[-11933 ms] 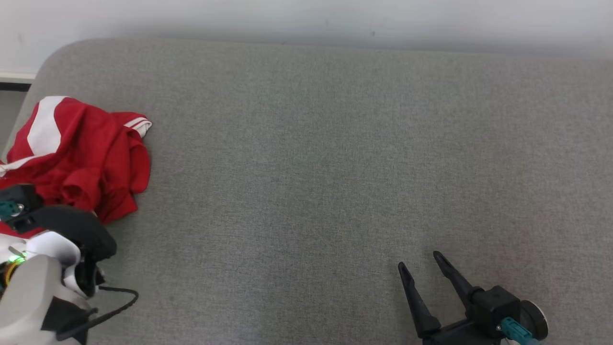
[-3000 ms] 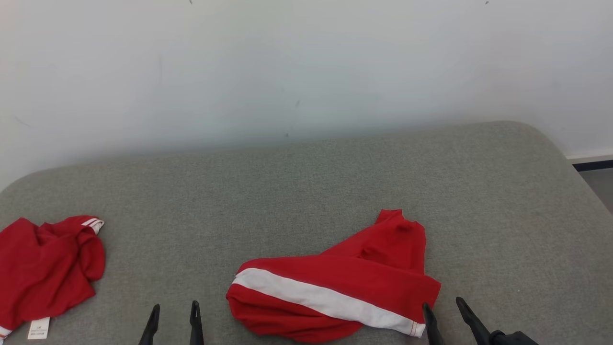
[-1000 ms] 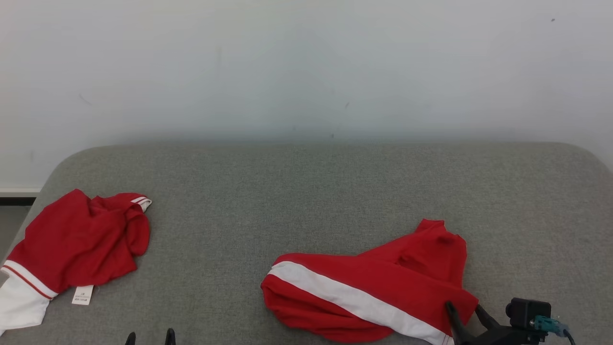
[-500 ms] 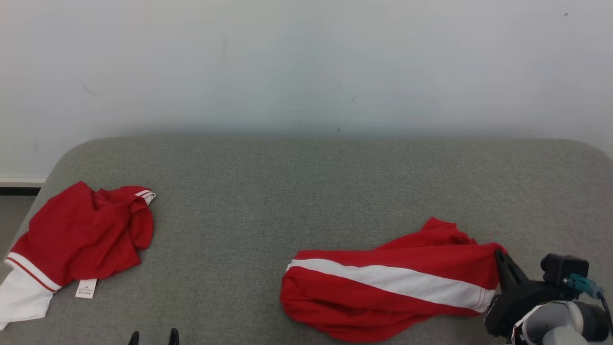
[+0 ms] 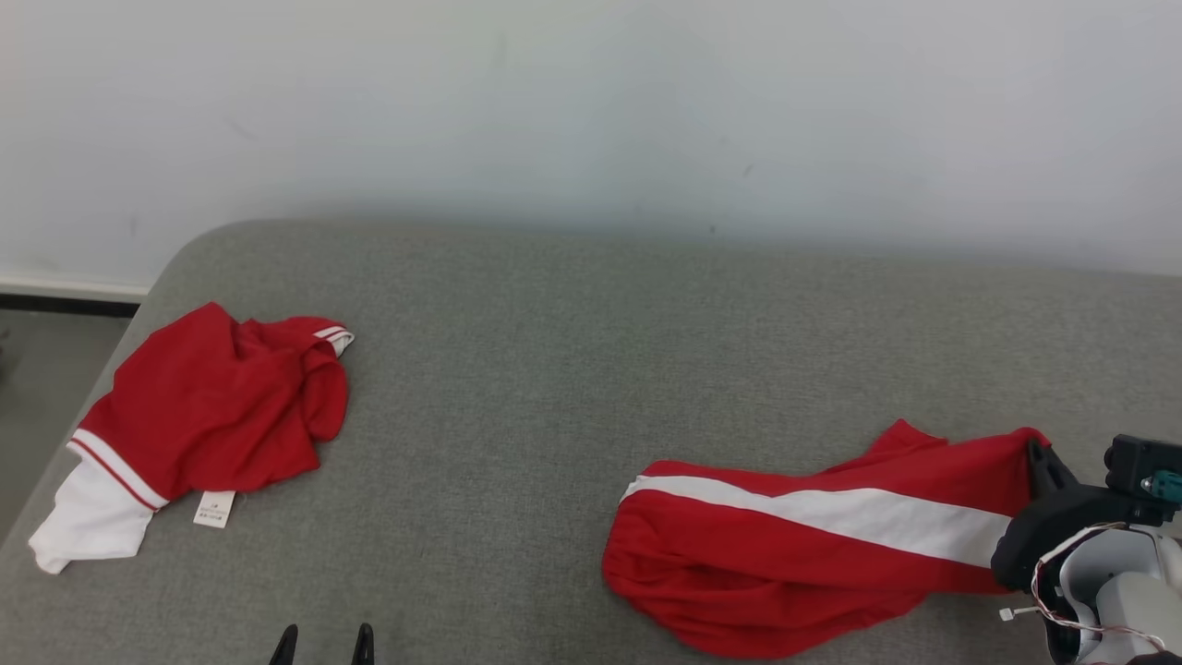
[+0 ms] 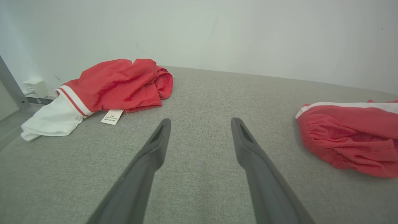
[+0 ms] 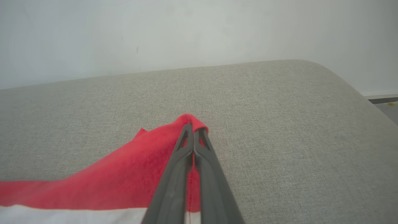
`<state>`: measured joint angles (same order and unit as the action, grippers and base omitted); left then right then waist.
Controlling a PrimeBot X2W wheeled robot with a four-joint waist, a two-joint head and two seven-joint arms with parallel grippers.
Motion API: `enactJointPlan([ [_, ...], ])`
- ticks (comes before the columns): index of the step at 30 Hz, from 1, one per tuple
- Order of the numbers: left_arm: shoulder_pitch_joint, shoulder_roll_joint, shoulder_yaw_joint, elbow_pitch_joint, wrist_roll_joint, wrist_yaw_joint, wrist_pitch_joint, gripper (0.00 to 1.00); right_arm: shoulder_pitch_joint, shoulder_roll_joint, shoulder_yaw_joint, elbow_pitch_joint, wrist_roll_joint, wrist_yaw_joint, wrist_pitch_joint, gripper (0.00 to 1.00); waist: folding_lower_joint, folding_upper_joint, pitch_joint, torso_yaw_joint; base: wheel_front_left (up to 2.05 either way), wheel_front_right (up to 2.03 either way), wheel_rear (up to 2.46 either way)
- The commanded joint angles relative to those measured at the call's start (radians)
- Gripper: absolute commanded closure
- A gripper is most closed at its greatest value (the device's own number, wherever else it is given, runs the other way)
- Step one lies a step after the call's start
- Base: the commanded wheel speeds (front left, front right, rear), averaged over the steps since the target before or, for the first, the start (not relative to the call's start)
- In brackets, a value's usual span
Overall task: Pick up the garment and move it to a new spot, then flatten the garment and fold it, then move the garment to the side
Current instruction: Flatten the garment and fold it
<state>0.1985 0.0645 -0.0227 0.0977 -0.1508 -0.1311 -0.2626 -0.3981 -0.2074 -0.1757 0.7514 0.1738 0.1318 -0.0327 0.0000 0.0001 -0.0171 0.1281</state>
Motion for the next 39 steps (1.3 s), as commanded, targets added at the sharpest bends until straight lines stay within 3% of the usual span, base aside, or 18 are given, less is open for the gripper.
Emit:
enactJointPlan([
  [1, -0.016, 0.007, -0.004, -0.006, 0.006, 0.002, -0.003, 0.0, -0.021, -0.003, -0.011, 0.021, -0.012, -0.002, -0.012, 1.0, 0.0, -0.0001, 0.025, 0.027, 0.0, 0.0, 0.0],
  [3, -0.02, 0.009, -0.005, -0.009, 0.006, 0.002, -0.003, 0.0, -0.04, -0.007, -0.019, 0.051, -0.024, -0.002, -0.025, 1.0, 0.0, -0.0001, 0.036, 0.036, 0.0, 0.0, 0.0],
  [5, -0.023, 0.009, -0.002, -0.012, 0.005, 0.002, -0.003, 0.0, -0.058, -0.003, -0.014, 0.077, -0.031, -0.002, -0.037, 0.0, 0.0, -0.0001, 0.043, 0.04, 0.0, 0.0, 0.0],
  [12, -0.016, 0.001, 0.015, -0.005, -0.004, 0.002, -0.003, 0.0, -0.041, 0.013, 0.022, 0.11, -0.007, -0.002, -0.093, 0.0, 0.0, -0.0001, 0.019, 0.027, 0.0, 0.0, 0.0],
  [20, -0.002, -0.009, 0.04, 0.0, -0.013, 0.002, -0.003, 0.0, 0.071, 0.006, 0.026, 0.042, 0.029, -0.002, -0.138, 0.0, 0.0, -0.0001, -0.034, -0.022, 0.0, 0.0, 0.0],
  [26, 0.006, -0.013, 0.061, -0.002, -0.019, 0.002, -0.003, 0.0, 0.173, 0.035, 0.031, -0.081, 0.018, -0.002, -0.165, 0.0, 0.0, -0.0001, -0.067, -0.062, 0.0, 0.0, 0.0],
  [39, -0.018, -0.015, 0.049, 0.023, -0.062, 0.015, -0.003, 0.0, 0.456, 0.112, 0.152, -0.466, -0.067, -0.002, -0.231, 0.0, 0.0, -0.0001, -0.111, -0.101, 0.0, 0.0, 0.0],
])
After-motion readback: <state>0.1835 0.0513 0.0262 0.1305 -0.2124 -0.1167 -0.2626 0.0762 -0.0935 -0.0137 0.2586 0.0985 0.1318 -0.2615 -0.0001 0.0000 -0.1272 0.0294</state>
